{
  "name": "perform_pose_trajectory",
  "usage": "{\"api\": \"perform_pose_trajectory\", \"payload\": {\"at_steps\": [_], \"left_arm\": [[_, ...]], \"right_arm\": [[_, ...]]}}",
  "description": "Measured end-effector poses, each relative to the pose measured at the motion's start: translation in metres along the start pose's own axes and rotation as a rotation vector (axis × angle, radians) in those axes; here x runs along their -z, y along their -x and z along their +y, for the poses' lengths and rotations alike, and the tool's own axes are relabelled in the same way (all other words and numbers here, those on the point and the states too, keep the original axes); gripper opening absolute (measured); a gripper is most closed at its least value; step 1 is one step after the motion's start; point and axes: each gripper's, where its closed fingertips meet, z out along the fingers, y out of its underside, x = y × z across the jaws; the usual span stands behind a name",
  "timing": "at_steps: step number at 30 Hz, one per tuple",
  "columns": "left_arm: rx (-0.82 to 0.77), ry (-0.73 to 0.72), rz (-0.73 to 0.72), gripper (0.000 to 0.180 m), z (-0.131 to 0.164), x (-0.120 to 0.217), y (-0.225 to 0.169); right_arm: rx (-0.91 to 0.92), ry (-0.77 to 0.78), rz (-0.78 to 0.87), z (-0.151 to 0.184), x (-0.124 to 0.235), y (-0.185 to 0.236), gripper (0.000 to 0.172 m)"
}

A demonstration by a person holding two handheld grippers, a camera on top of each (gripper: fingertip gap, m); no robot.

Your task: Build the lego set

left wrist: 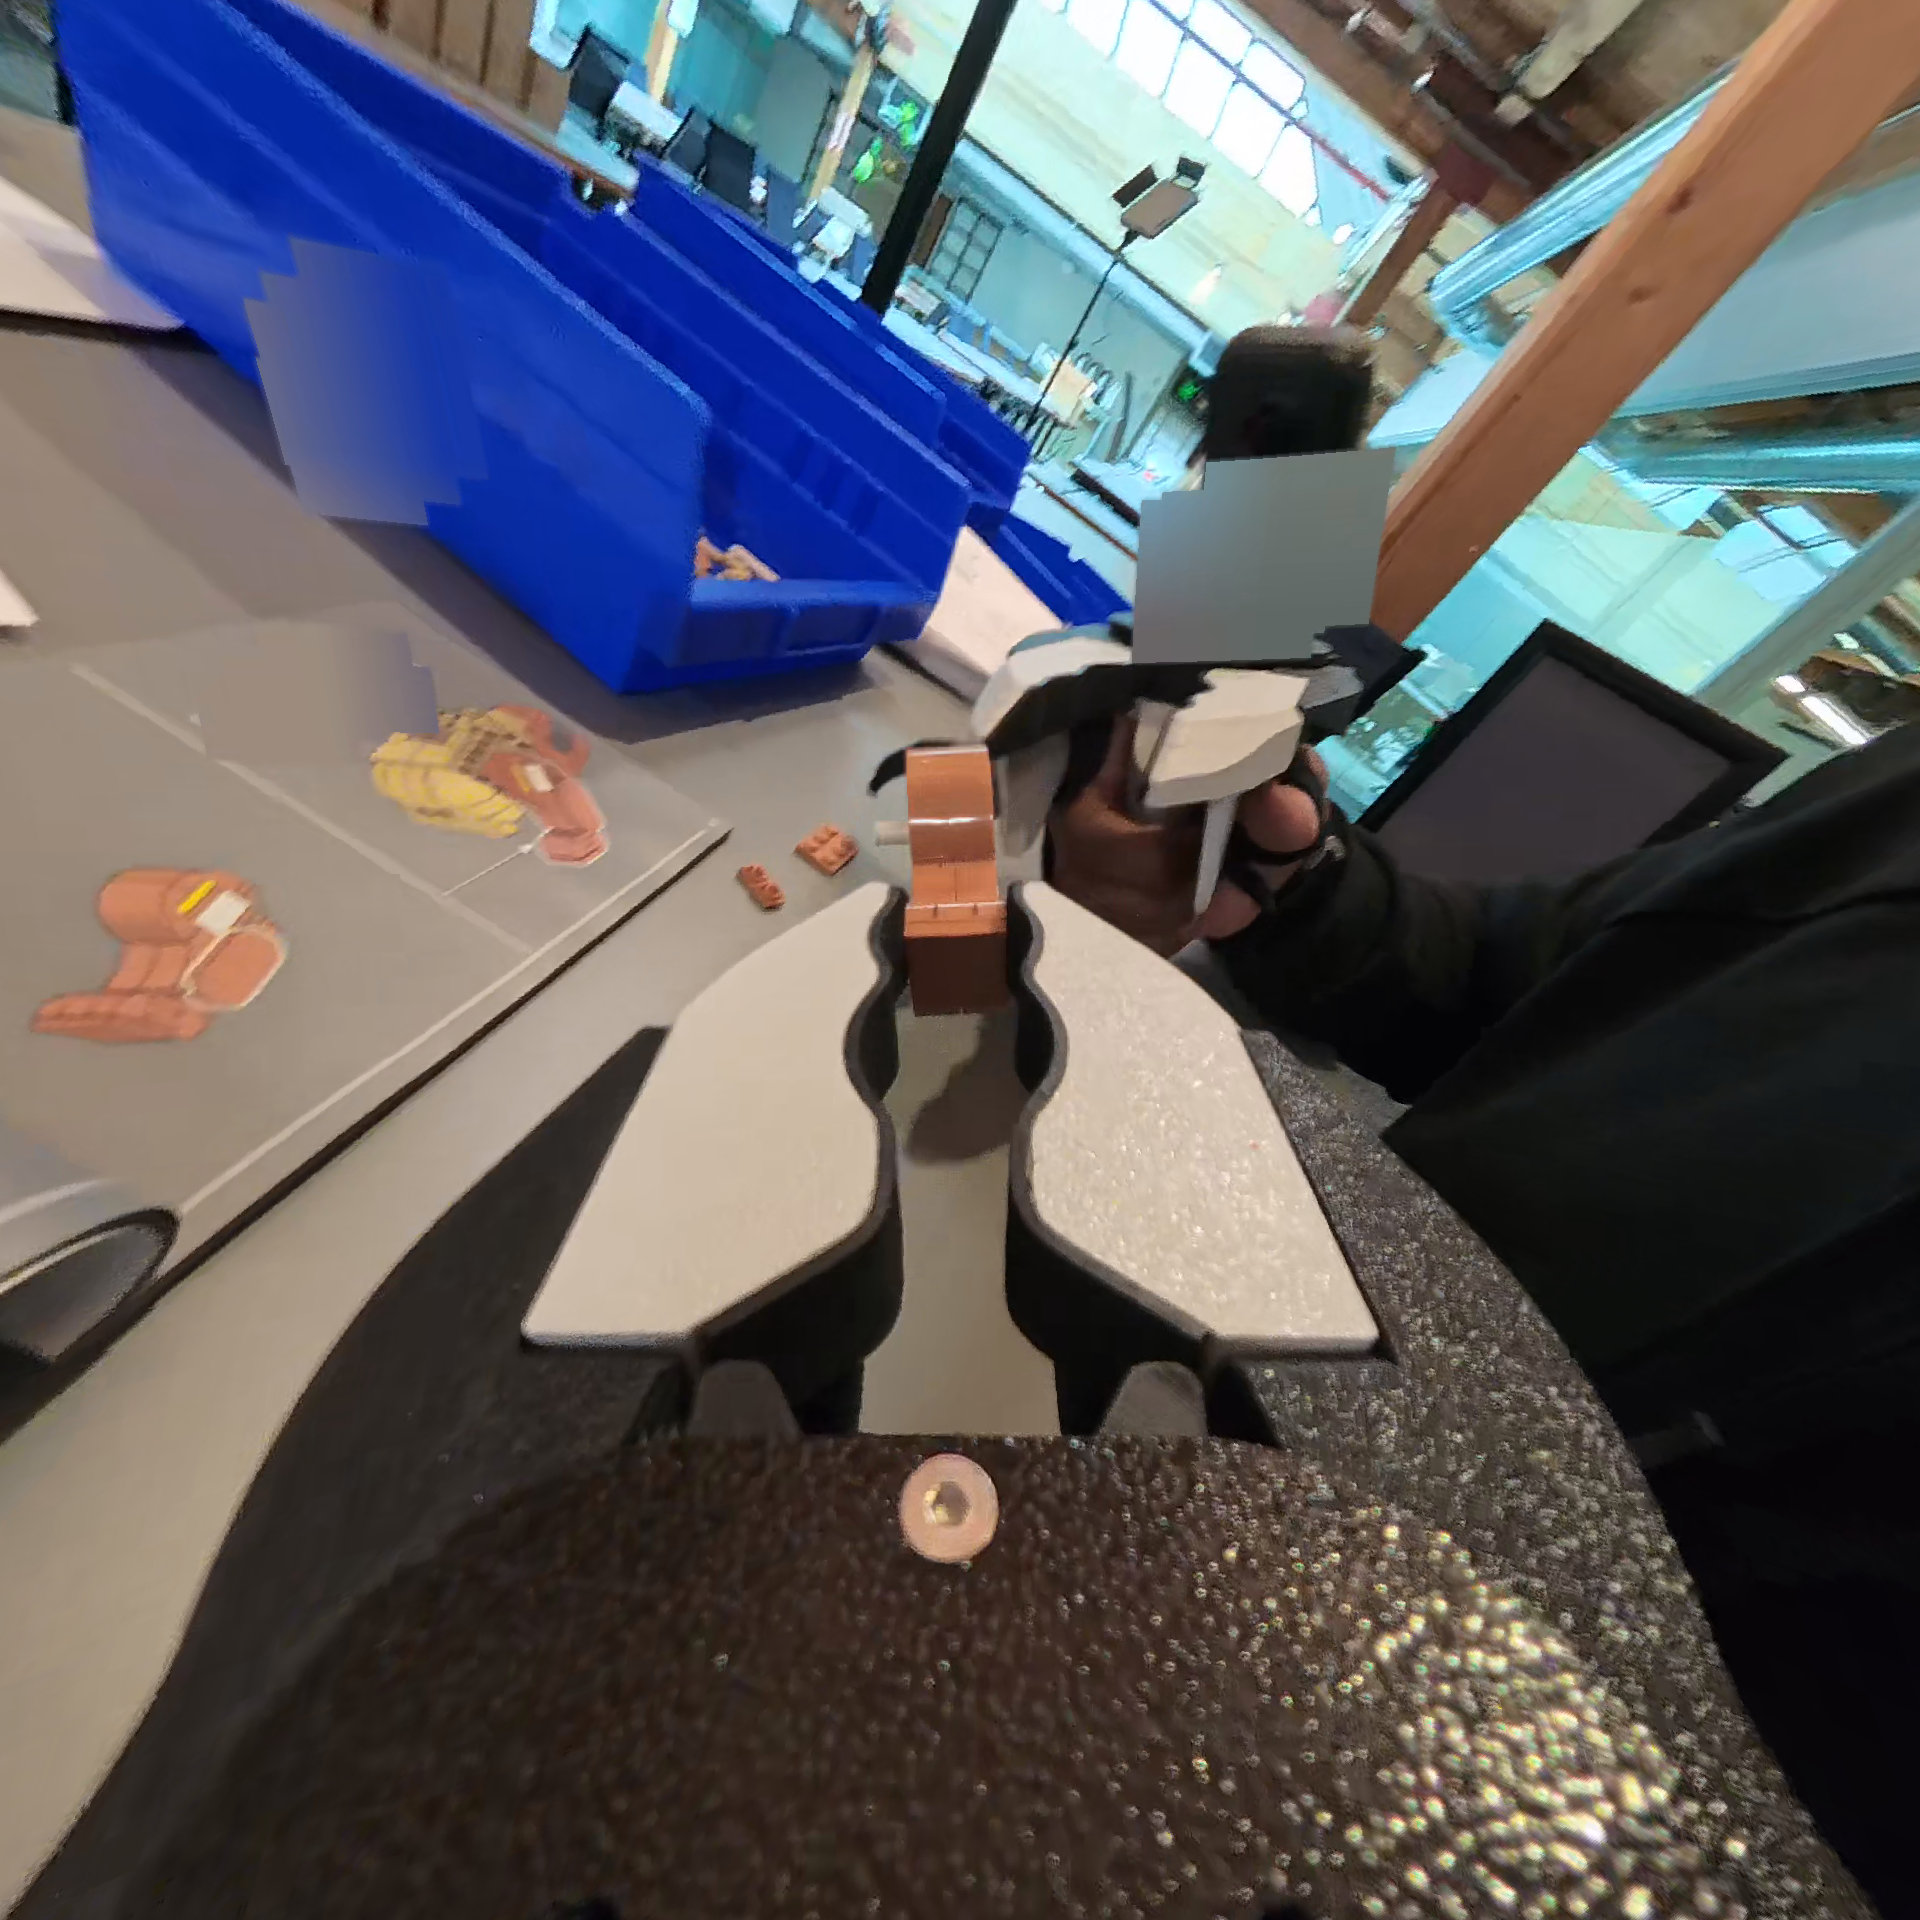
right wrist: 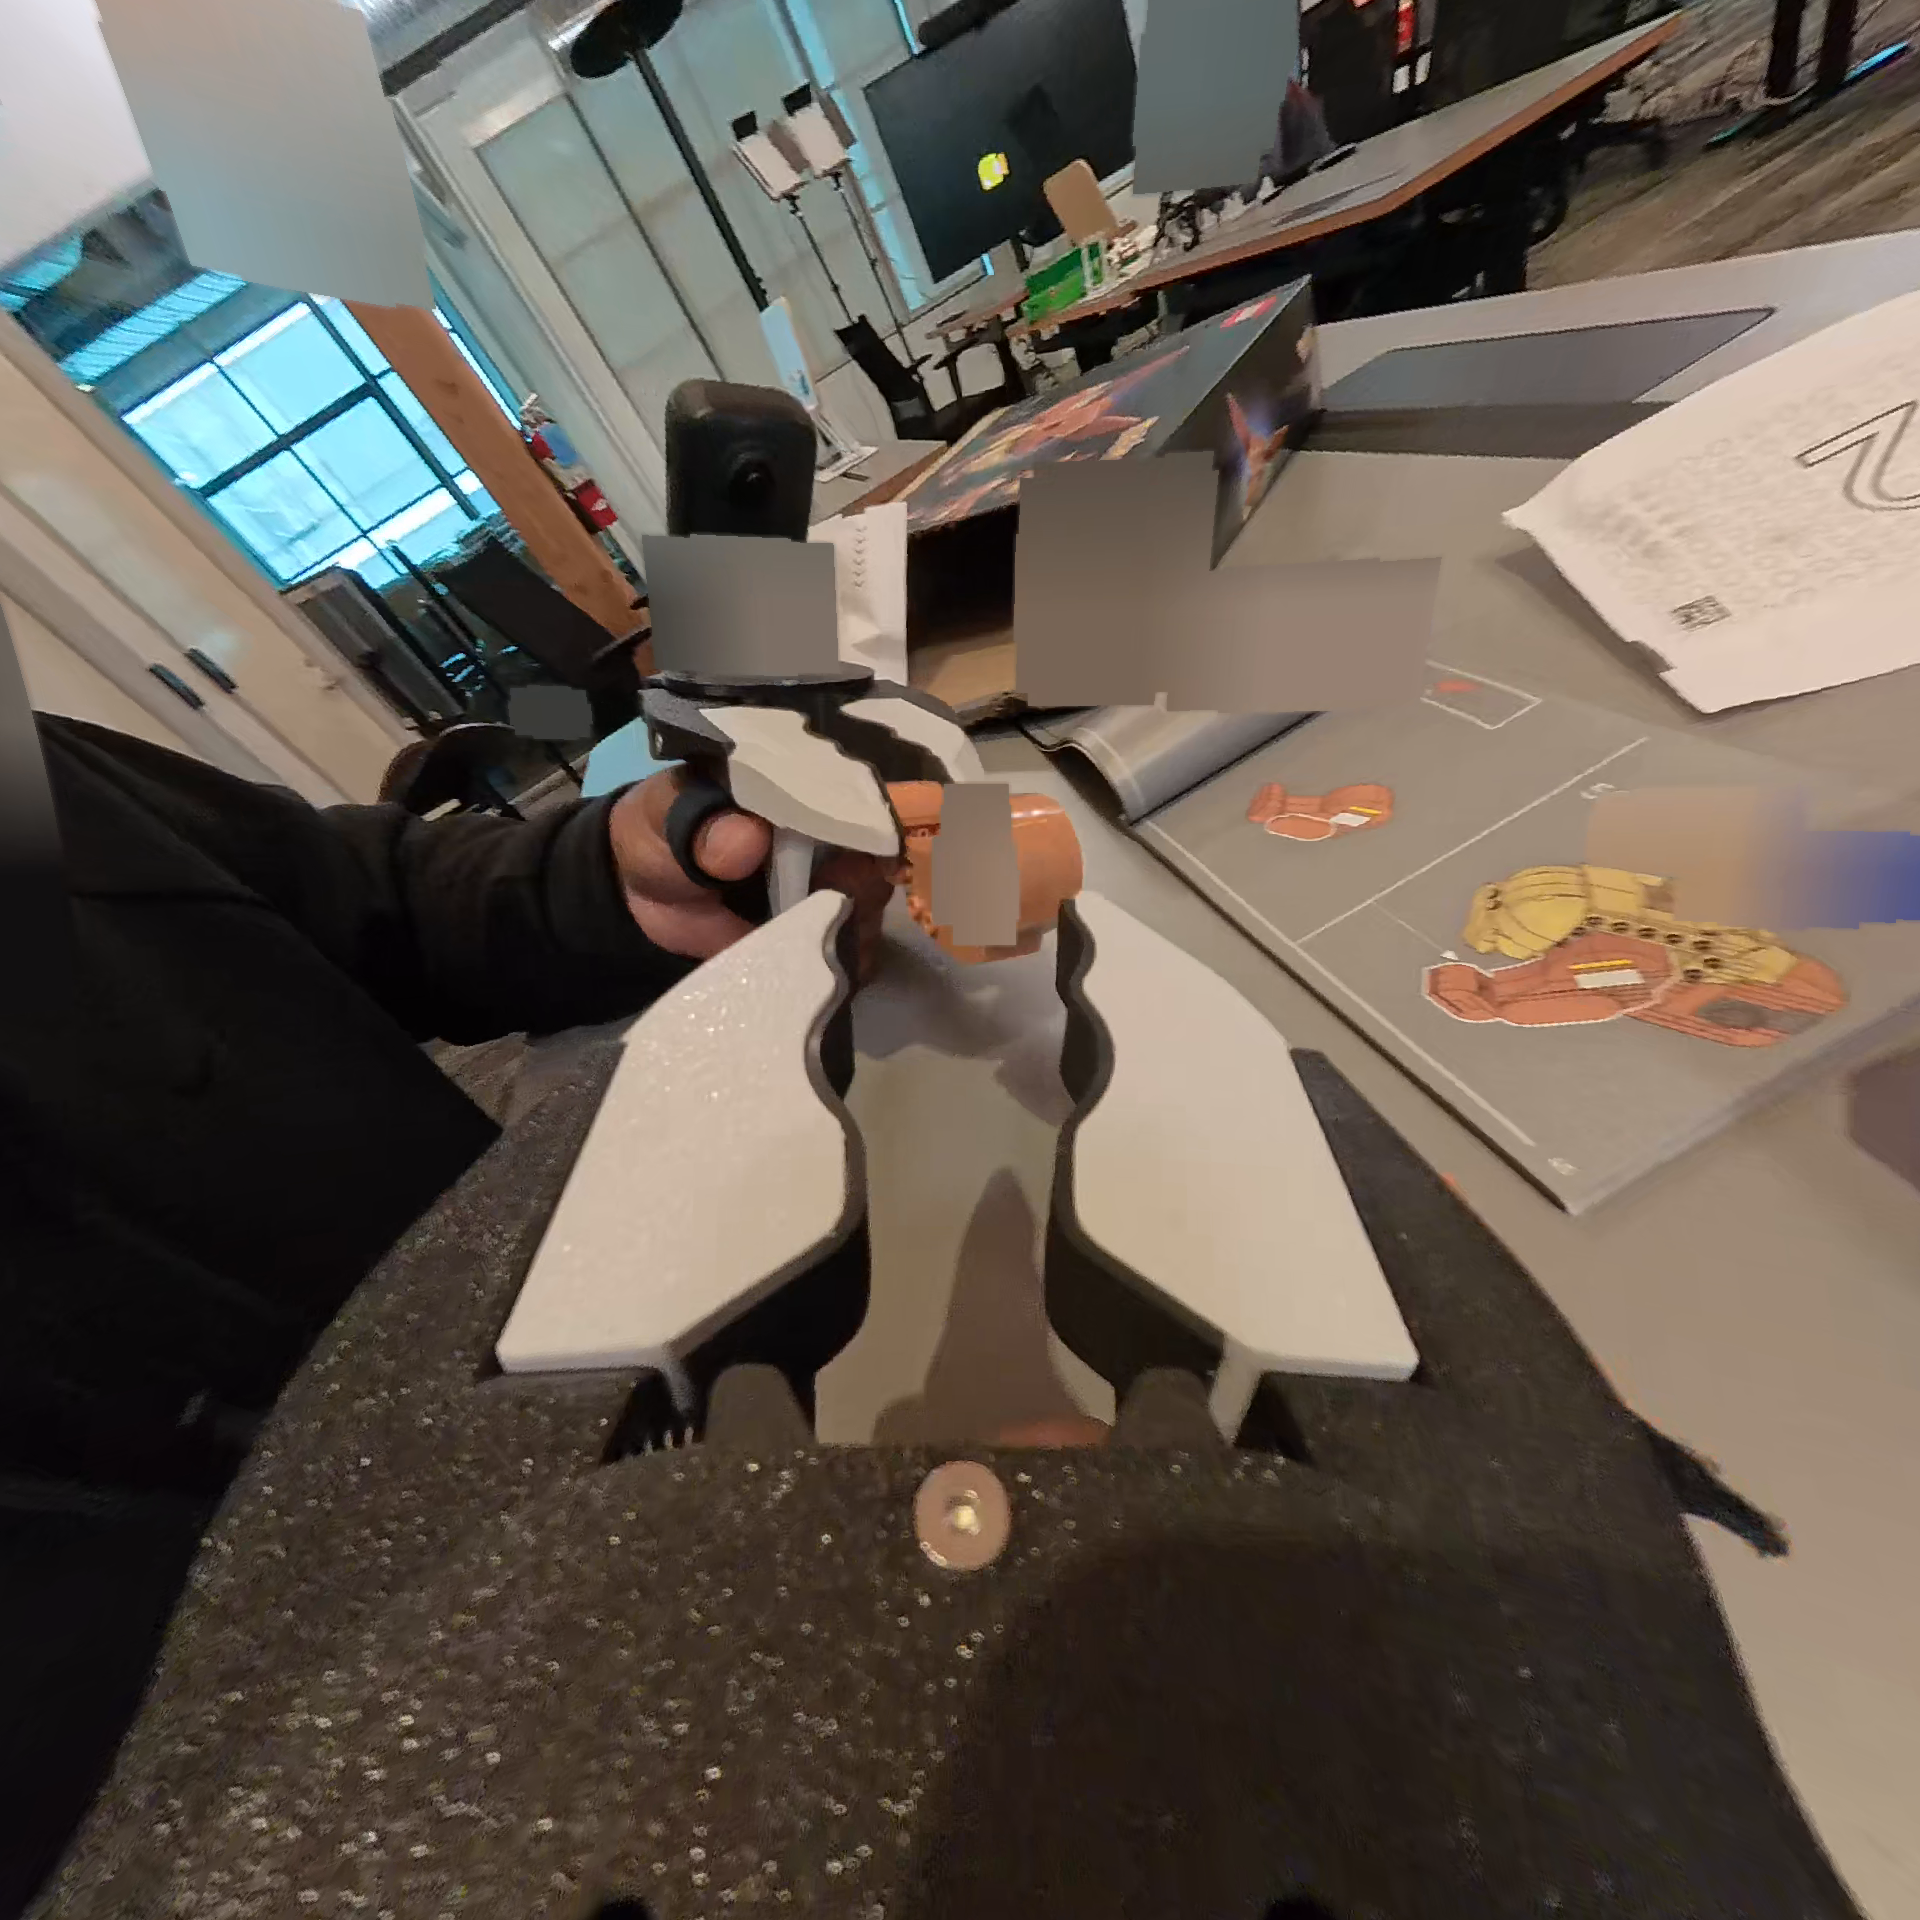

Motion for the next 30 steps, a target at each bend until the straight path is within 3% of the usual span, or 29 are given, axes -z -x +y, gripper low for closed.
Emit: {"api": "perform_pose_trajectory", "payload": {"at_steps": [4, 9, 18, 25, 28, 30], "left_arm": [[-0.027, 0.117, -0.117, 0.017, 0.014, 0.003, 0.019], [-0.244, 0.289, -0.232, 0.017, 0.031, 0.007, 0.030], [-0.287, 0.442, -0.184, 0.017, 0.053, 0.005, 0.027], [-0.286, 0.489, -0.114, 0.025, 0.061, 0.005, 0.020], [-0.302, 0.501, -0.090, 0.030, 0.063, 0.005, 0.017], [-0.307, 0.493, -0.079, 0.031, 0.061, 0.005, 0.016]], "right_arm": [[0.079, 0.004, 0.090, -0.004, 0.009, -0.013, 0.032], [0.271, 0.050, 0.229, -0.002, 0.031, -0.032, 0.028], [0.132, -0.012, 0.272, -0.005, 0.083, -0.063, 0.026], [0.047, -0.019, 0.267, 0.000, 0.096, -0.075, 0.025], [0.134, -0.008, 0.284, -0.004, 0.101, -0.075, 0.026], [0.331, 0.064, 0.384, -0.019, 0.118, -0.087, 0.025]]}}
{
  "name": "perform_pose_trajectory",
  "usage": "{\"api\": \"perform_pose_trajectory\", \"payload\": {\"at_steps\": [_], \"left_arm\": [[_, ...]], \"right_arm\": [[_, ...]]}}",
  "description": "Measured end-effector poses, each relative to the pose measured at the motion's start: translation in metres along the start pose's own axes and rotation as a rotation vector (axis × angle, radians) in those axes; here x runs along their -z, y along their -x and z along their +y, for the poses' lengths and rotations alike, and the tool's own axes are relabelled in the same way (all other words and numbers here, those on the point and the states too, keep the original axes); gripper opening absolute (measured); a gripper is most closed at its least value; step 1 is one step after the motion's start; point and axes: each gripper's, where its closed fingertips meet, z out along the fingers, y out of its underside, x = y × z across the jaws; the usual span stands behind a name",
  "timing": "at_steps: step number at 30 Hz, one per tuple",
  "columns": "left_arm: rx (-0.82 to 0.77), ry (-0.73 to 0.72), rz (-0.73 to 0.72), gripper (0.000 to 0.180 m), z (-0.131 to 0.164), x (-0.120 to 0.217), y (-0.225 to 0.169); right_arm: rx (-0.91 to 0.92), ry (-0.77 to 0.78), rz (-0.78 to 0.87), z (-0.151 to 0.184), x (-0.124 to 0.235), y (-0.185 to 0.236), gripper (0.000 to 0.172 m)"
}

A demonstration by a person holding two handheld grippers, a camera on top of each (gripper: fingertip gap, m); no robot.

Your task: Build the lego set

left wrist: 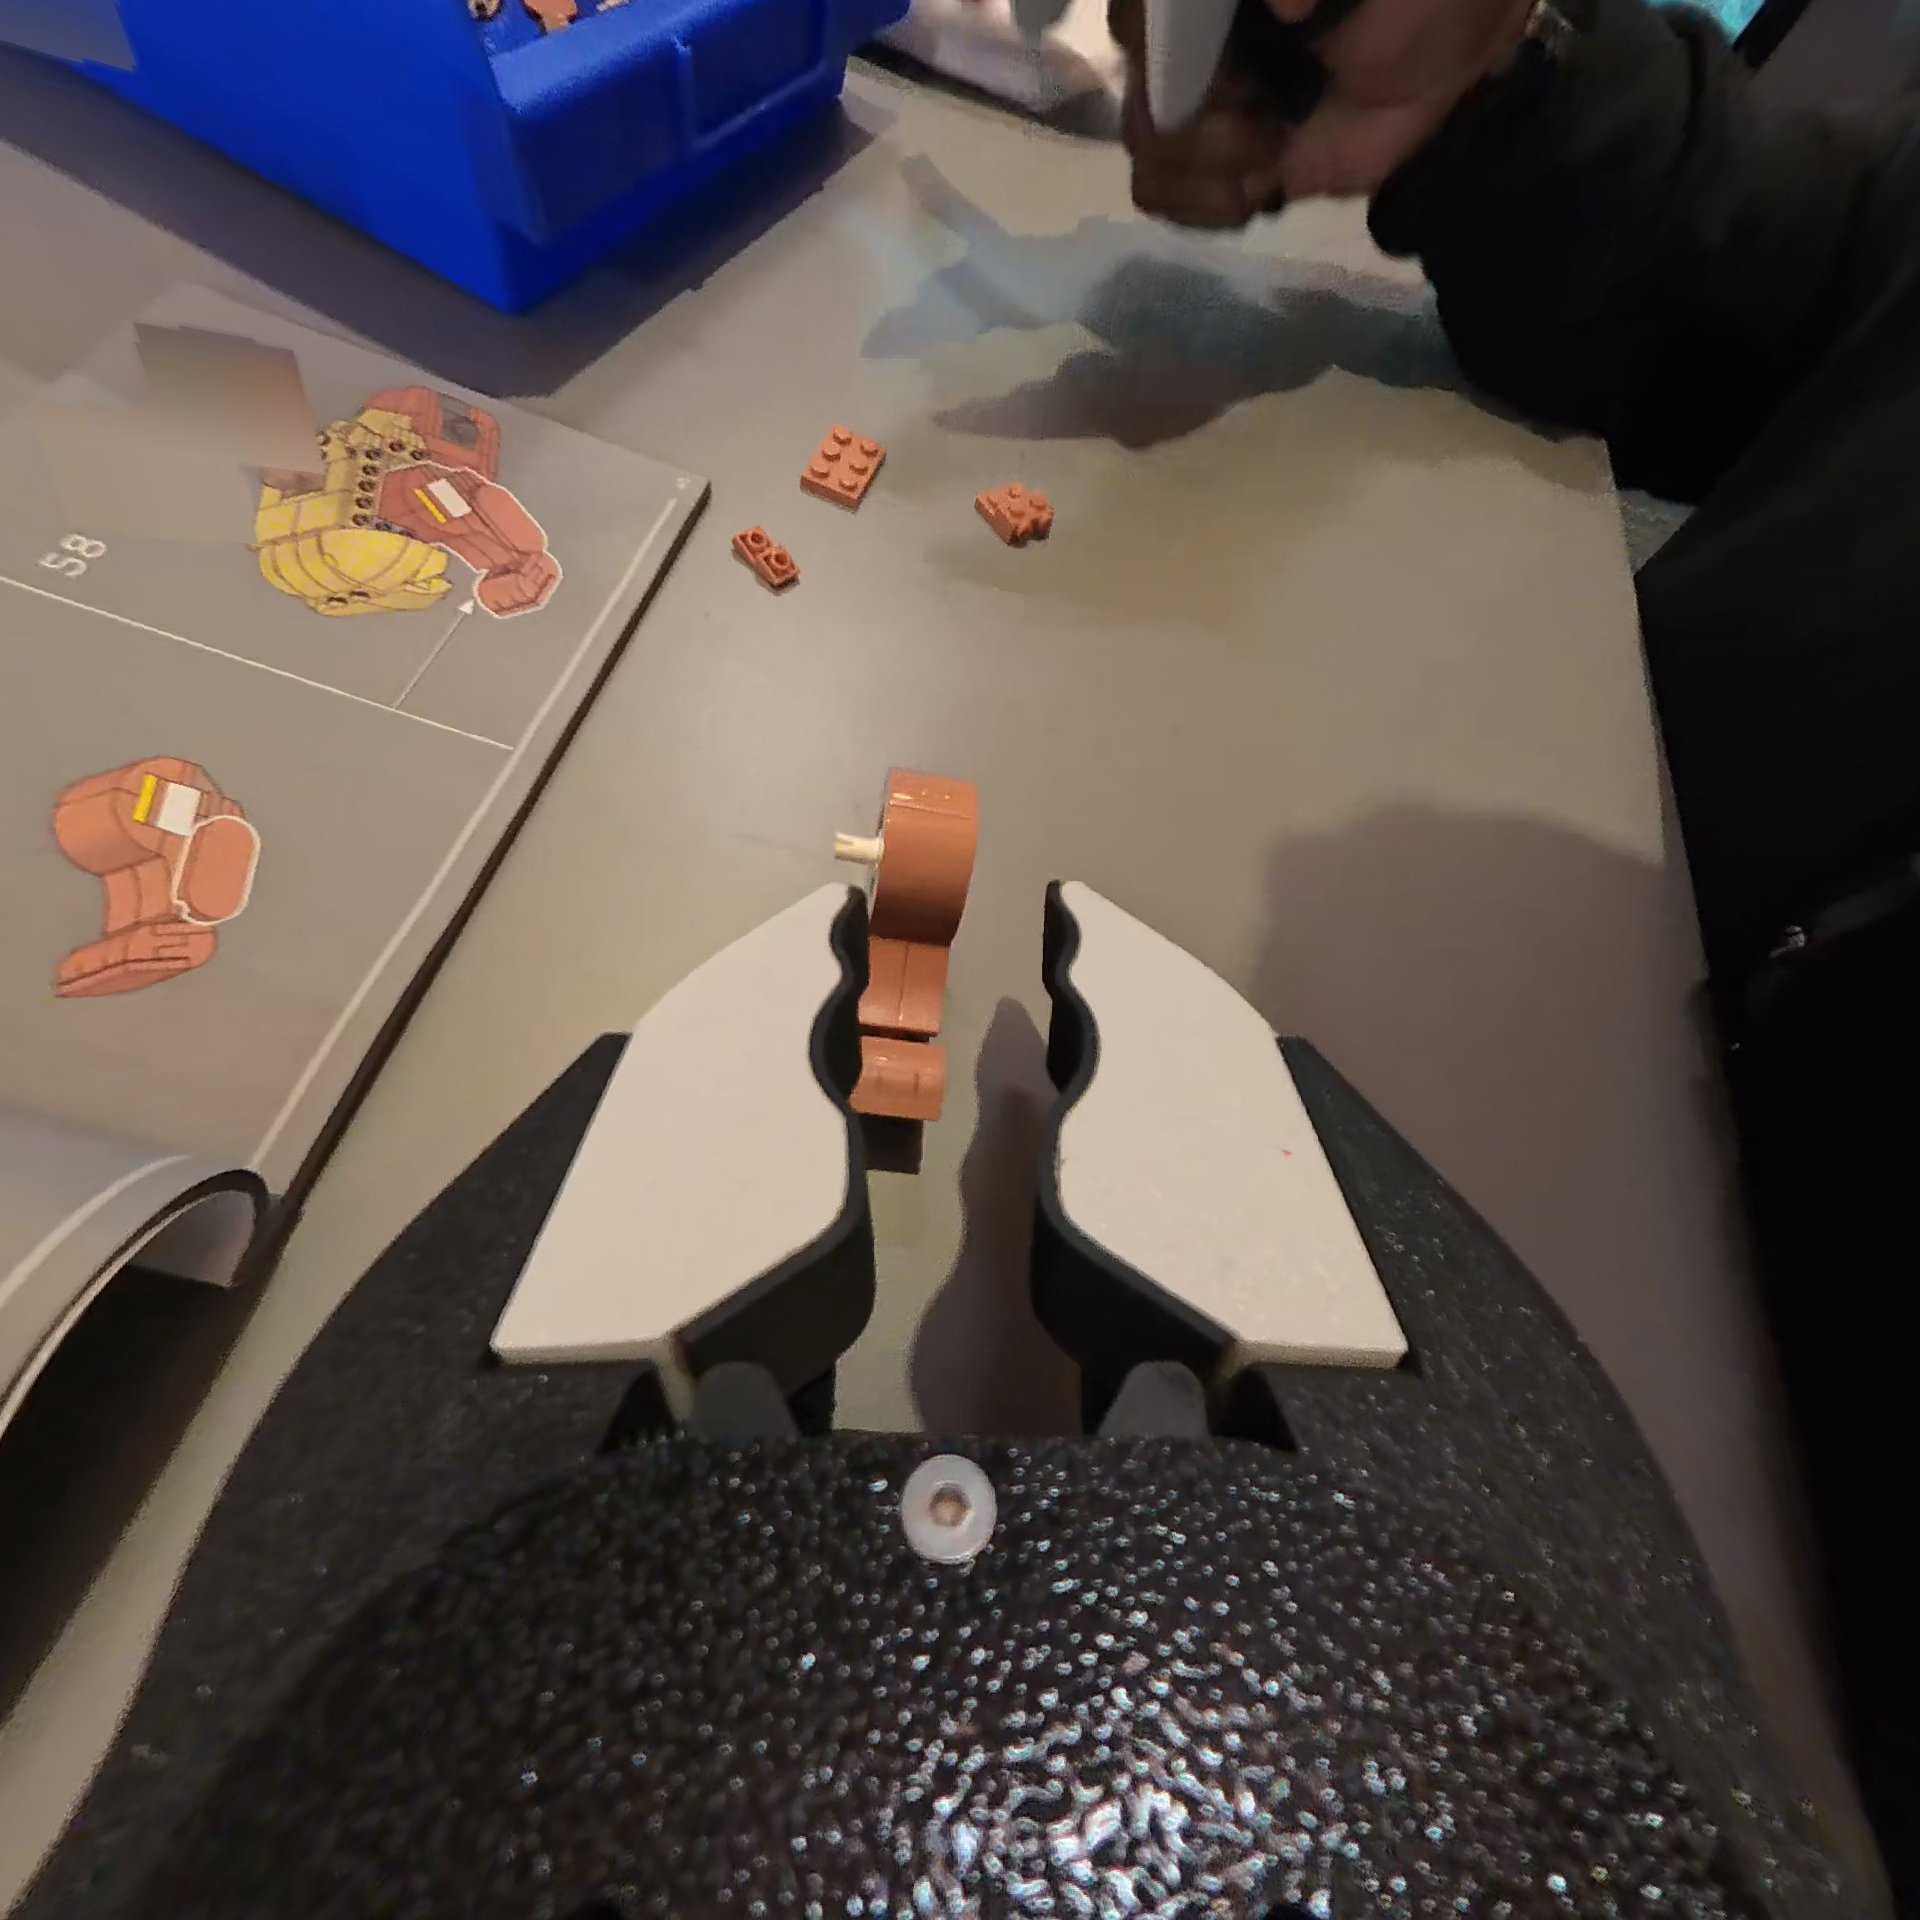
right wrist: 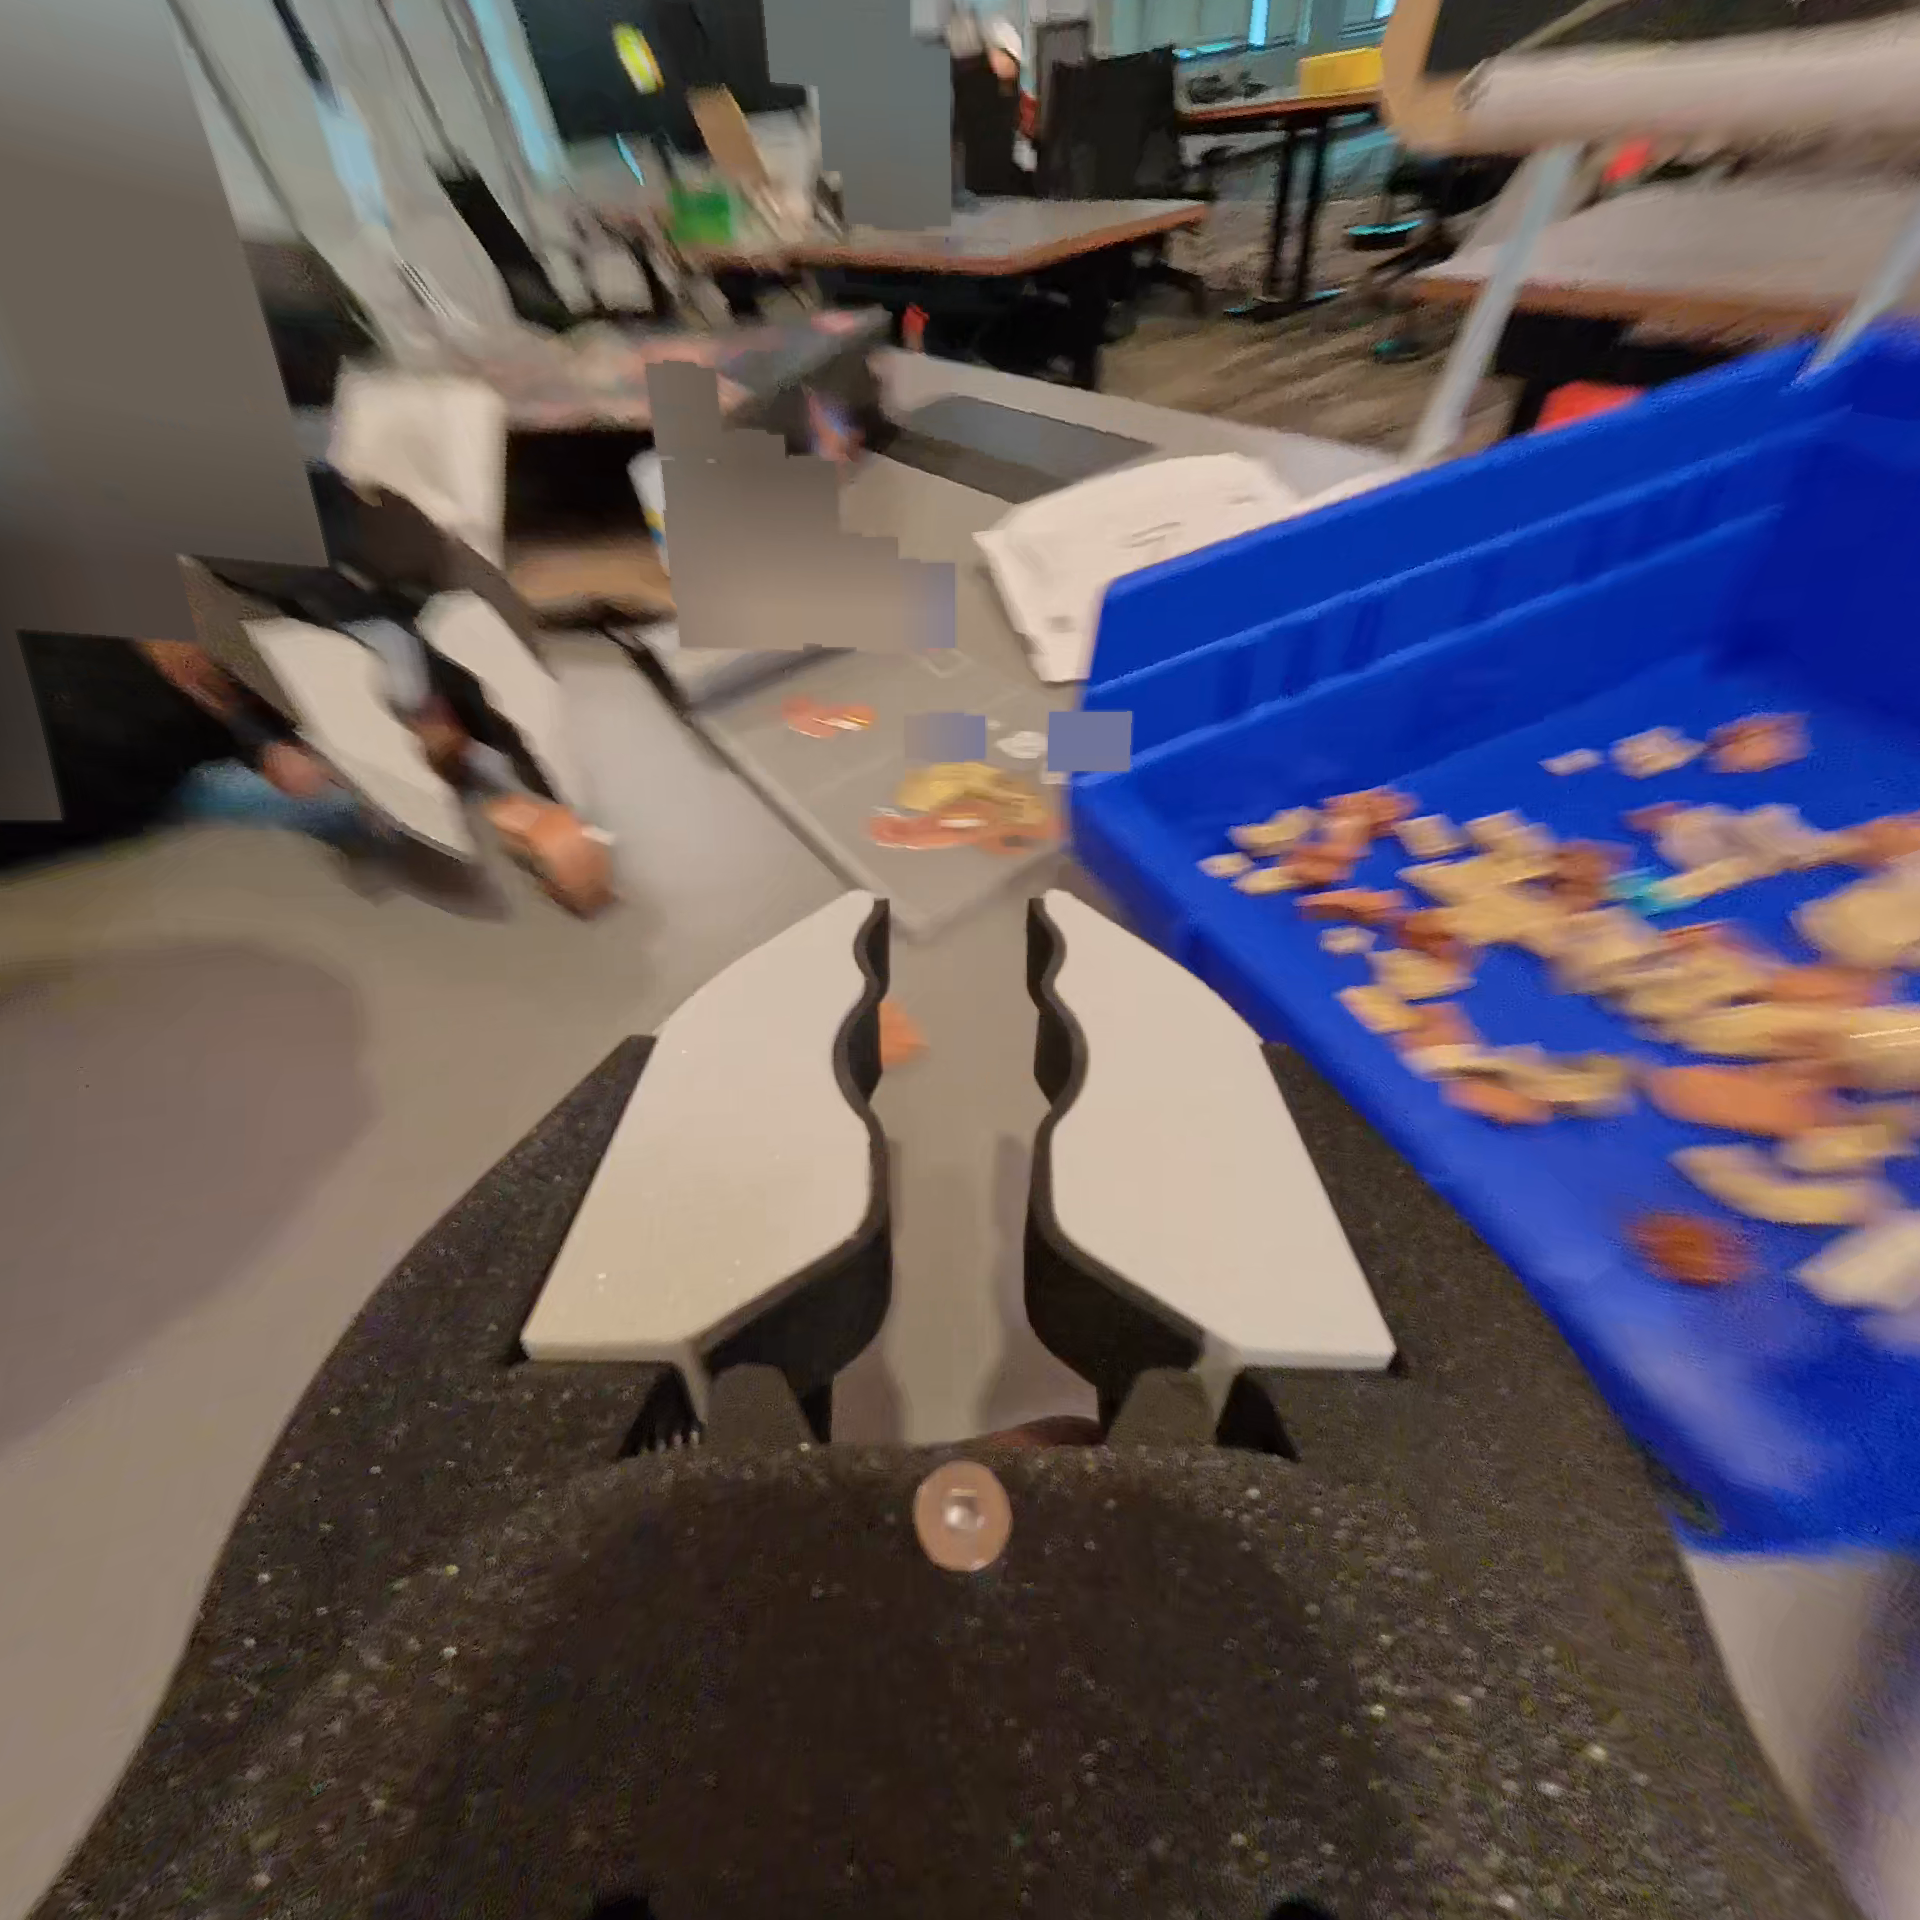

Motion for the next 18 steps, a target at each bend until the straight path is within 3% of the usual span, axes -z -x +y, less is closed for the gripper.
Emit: {"api": "perform_pose_trajectory", "payload": {"at_steps": [3, 6, 11, 14, 18], "left_arm": [[0.031, -0.020, 0.008, 0.032, -0.003, 0.002, 0.002], [0.042, -0.042, 0.011, 0.031, -0.004, 0.004, 0.003], [0.068, -0.056, 0.013, 0.031, -0.006, 0.006, 0.006], [0.089, -0.075, 0.010, 0.031, -0.007, 0.008, 0.009], [0.107, -0.086, 0.018, 0.031, -0.009, 0.009, 0.010]], "right_arm": [[0.472, 0.231, 0.047, -0.025, 0.024, -0.046, 0.022], [0.822, 0.558, -0.098, -0.026, 0.016, -0.102, 0.016], [0.846, 0.969, -0.493, 0.026, -0.017, -0.138, 0.008], [0.864, 1.149, -0.549, 0.055, -0.023, -0.154, 0.007], [0.900, 1.236, -0.558, 0.074, -0.023, -0.164, 0.010]]}}
